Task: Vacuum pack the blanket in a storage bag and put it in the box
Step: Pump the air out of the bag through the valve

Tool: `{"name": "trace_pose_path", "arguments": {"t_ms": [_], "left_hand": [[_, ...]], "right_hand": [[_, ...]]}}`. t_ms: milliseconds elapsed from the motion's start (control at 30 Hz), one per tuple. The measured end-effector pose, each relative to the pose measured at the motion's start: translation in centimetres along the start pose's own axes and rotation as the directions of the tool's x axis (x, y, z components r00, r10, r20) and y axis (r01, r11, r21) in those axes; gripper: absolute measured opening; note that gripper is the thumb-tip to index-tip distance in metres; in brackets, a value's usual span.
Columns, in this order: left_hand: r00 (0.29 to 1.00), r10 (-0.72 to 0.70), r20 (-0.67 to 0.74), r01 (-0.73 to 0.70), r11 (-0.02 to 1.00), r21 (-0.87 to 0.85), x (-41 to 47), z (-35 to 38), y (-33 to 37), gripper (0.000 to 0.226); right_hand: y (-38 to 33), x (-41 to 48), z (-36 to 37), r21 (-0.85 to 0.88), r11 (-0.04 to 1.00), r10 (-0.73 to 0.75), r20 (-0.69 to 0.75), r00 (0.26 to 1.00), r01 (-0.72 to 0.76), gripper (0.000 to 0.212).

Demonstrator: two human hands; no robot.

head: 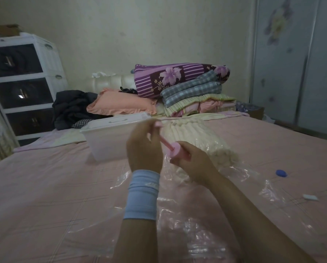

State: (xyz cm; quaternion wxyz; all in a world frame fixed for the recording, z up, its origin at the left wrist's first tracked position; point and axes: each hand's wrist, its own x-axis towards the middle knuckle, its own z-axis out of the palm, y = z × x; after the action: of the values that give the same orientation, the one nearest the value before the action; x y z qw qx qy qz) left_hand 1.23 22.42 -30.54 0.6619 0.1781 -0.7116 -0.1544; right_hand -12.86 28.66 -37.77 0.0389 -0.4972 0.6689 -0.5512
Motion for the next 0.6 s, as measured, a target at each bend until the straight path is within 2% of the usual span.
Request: {"name": "trace_pose_path", "arguments": {"t_ms": [100,200,267,333,400,433,500,600], "left_hand": [[0.945,0.094,-0.314,-0.100,0.995,-0.002,2.1,-2.1,1.6,0.015],[0.916,0.120,-0.383,-0.134,0.991,-0.012,1.8,-1.7,1.3,0.015],[0.955,0.092,-0.281,-0.096,0.995,0.001,0.1,-0.3,0.1,0.014],[1.000,-0.008,-0.024,0.008,1.000,-0.023,-2.0,1.3,-1.4,0.015],[0.966,-0.138,0.218,0.141,0.990,0.005,-3.3,2.1,-2.2,0.014],[0.955,-0.156,0.252,0.153,0.988,0.031,-3.3,2.1,-2.1,0.013],[0.983,-0.069,0.172,0.062,0.997,0.042,-2.2,1.4,-1.0,0.013],[0.987,0.086,-0.136,-0.085,0.996,0.015,1.0,-1.1,1.2,0.015]], "right_hand": [[0.0,-0.1,-0.2,-0.004,1.000,0.004,0.017,1.000,-0.004,0.043],[0.0,-0.1,0.0,-0.012,1.000,0.007,0.027,1.000,-0.007,0.045],[0.1,-0.1,0.2,-0.021,1.000,0.003,0.028,1.000,-0.003,0.045],[0.1,-0.1,0.4,-0.021,1.000,-0.008,0.021,1.000,0.009,0.042],[0.0,-0.2,0.6,-0.005,1.000,-0.023,0.024,0.999,0.023,0.041],[0.0,-0.2,0.6,0.004,1.000,-0.023,0.023,0.999,0.023,0.042],[0.0,-0.2,0.3,0.005,1.000,-0.015,0.008,1.000,0.015,0.044],[0.1,-0.2,-0.2,0.016,1.000,0.002,0.000,1.000,-0.002,0.043]]}}
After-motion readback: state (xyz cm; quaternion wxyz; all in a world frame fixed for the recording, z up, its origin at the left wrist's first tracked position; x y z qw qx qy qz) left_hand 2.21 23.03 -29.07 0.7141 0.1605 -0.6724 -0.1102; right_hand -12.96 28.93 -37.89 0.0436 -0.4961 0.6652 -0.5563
